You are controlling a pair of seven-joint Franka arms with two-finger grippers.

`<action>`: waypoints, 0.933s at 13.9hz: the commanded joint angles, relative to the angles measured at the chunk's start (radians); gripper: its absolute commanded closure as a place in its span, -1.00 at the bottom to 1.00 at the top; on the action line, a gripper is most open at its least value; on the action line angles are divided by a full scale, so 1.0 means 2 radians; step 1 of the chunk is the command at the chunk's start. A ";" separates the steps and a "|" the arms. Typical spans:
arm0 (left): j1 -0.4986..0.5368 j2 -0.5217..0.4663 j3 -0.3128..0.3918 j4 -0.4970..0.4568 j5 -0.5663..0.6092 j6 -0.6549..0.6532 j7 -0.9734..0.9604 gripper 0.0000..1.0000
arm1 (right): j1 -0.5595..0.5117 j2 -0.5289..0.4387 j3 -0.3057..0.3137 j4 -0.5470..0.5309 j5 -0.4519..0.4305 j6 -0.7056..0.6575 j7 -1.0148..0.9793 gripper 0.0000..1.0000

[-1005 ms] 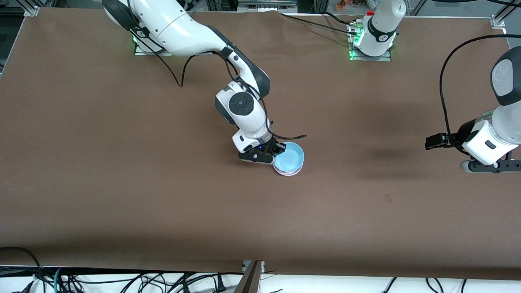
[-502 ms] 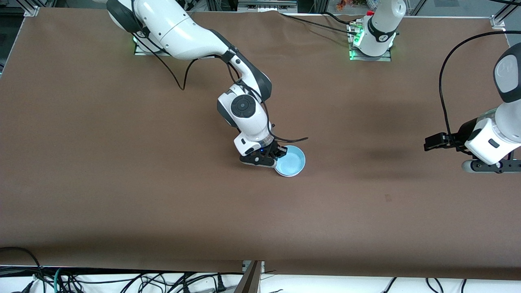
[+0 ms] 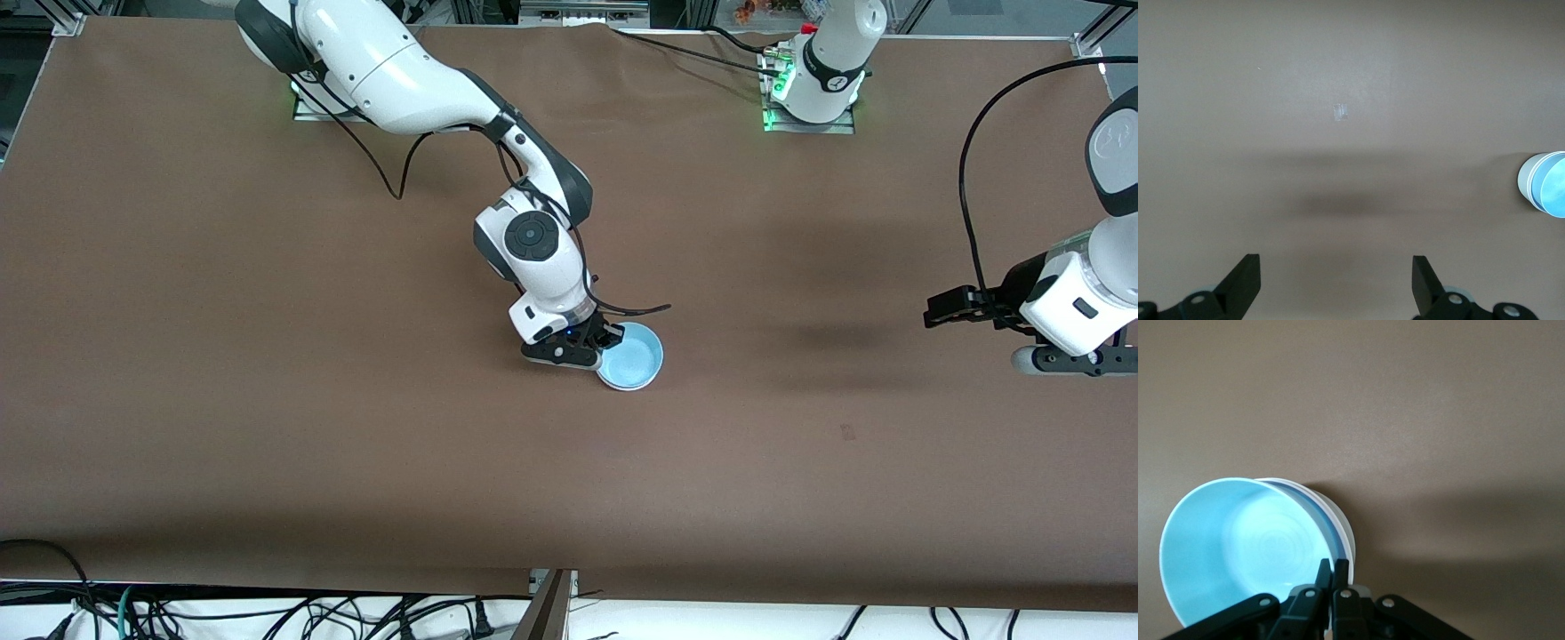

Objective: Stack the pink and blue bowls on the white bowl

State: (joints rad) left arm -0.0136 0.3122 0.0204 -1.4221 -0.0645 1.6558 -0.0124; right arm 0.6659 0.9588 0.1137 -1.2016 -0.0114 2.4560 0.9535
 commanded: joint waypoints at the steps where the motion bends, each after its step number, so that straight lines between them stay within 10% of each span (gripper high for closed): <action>1: -0.005 0.005 0.000 0.013 -0.008 -0.012 0.004 -1.00 | 0.005 0.005 -0.005 0.019 -0.007 -0.008 0.003 -0.05; 5: -0.009 0.006 -0.002 0.013 -0.006 -0.011 0.003 -1.00 | 0.001 -0.014 -0.006 0.020 -0.003 -0.047 0.000 -0.99; 13: -0.044 0.018 -0.001 0.013 -0.005 -0.001 0.006 -1.00 | -0.089 -0.114 -0.007 0.020 -0.001 -0.216 -0.049 -1.00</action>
State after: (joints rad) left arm -0.0919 0.3327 0.0093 -1.4220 -0.0650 1.6566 -0.0127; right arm 0.5368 0.7907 0.0858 -1.1451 -0.0142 2.1320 0.9129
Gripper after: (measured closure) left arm 0.000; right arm 0.000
